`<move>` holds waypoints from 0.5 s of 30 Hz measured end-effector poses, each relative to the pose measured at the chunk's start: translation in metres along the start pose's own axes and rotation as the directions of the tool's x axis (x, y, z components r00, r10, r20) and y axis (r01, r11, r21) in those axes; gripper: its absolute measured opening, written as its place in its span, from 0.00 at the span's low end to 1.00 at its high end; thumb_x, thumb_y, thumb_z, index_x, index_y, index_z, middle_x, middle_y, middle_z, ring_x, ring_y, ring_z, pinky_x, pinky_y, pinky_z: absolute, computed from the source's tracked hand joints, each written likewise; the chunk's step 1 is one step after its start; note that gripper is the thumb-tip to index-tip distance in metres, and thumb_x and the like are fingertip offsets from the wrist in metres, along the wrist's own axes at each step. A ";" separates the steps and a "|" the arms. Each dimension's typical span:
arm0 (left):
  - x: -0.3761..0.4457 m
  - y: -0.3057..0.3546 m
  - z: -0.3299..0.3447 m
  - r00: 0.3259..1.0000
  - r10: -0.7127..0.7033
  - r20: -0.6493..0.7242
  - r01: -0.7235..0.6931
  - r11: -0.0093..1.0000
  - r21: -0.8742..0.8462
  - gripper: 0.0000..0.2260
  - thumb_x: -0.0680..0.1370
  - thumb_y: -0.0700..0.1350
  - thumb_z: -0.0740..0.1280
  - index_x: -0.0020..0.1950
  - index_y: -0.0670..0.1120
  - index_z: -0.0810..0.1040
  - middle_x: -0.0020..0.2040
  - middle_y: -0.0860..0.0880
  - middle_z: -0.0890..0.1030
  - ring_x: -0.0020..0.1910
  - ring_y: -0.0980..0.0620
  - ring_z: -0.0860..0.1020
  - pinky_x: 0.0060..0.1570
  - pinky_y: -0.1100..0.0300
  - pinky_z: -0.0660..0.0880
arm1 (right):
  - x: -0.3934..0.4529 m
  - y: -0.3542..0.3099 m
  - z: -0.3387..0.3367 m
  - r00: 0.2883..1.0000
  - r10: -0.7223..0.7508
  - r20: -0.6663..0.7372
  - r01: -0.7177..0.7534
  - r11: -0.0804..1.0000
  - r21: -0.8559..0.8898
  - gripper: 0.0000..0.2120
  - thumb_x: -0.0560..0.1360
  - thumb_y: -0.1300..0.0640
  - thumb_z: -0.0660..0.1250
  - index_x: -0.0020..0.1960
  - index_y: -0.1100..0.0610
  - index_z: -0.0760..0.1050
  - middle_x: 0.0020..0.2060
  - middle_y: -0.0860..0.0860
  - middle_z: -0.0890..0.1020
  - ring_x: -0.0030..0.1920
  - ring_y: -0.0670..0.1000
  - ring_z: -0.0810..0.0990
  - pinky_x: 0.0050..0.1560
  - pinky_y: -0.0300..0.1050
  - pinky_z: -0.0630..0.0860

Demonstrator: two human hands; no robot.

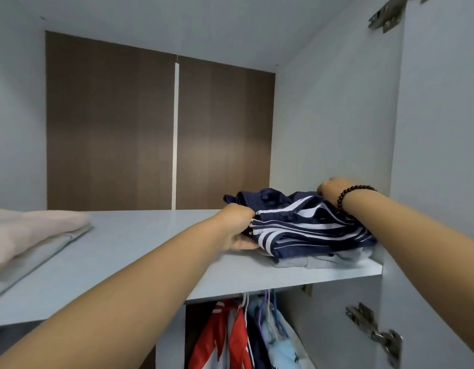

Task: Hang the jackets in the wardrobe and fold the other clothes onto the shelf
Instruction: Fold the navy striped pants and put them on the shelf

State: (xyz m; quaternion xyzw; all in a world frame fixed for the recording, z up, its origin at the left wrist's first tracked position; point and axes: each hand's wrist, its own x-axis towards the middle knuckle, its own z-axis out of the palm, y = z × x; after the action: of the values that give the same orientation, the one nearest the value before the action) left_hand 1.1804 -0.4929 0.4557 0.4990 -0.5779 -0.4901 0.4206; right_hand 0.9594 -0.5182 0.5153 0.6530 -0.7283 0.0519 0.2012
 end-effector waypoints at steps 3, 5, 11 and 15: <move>0.011 0.009 -0.003 0.950 0.104 -0.296 -0.005 0.948 0.317 0.26 0.77 0.42 0.60 0.75 0.39 0.59 0.68 0.39 0.70 0.59 0.39 0.77 0.56 0.48 0.77 | 0.002 -0.010 -0.004 0.990 -0.077 -0.120 0.090 0.990 0.106 0.17 0.80 0.51 0.60 0.67 0.54 0.72 0.65 0.56 0.74 0.63 0.58 0.73 0.63 0.51 0.71; 0.017 0.019 -0.003 0.885 0.278 -0.374 -0.092 0.891 0.444 0.31 0.77 0.45 0.60 0.77 0.42 0.52 0.75 0.41 0.59 0.69 0.38 0.66 0.64 0.49 0.67 | 0.004 -0.018 -0.002 0.990 -0.128 -0.054 0.139 0.947 0.291 0.19 0.80 0.48 0.59 0.67 0.55 0.73 0.66 0.55 0.74 0.64 0.57 0.72 0.63 0.48 0.68; 0.043 0.021 0.038 0.966 0.256 0.044 -0.178 0.527 0.831 0.15 0.81 0.44 0.50 0.63 0.41 0.70 0.71 0.37 0.66 0.73 0.32 0.57 0.72 0.34 0.47 | 0.010 -0.031 0.037 0.931 -0.257 0.261 0.172 0.936 0.307 0.23 0.83 0.55 0.50 0.76 0.58 0.53 0.74 0.56 0.62 0.73 0.55 0.63 0.64 0.39 0.58; 0.064 -0.002 0.040 0.991 0.125 0.045 -0.096 0.433 0.896 0.25 0.78 0.52 0.45 0.68 0.36 0.62 0.79 0.38 0.46 0.76 0.33 0.39 0.71 0.33 0.40 | 0.023 -0.031 0.051 0.912 -0.282 0.298 0.170 0.921 0.350 0.25 0.84 0.57 0.49 0.76 0.61 0.44 0.76 0.58 0.55 0.75 0.55 0.58 0.72 0.45 0.52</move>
State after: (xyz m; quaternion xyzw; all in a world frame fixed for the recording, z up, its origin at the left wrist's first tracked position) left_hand 1.1327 -0.5501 0.4471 0.6137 -0.7747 -0.0749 0.1324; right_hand 0.9768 -0.5616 0.4713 0.7564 -0.6527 0.0297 -0.0315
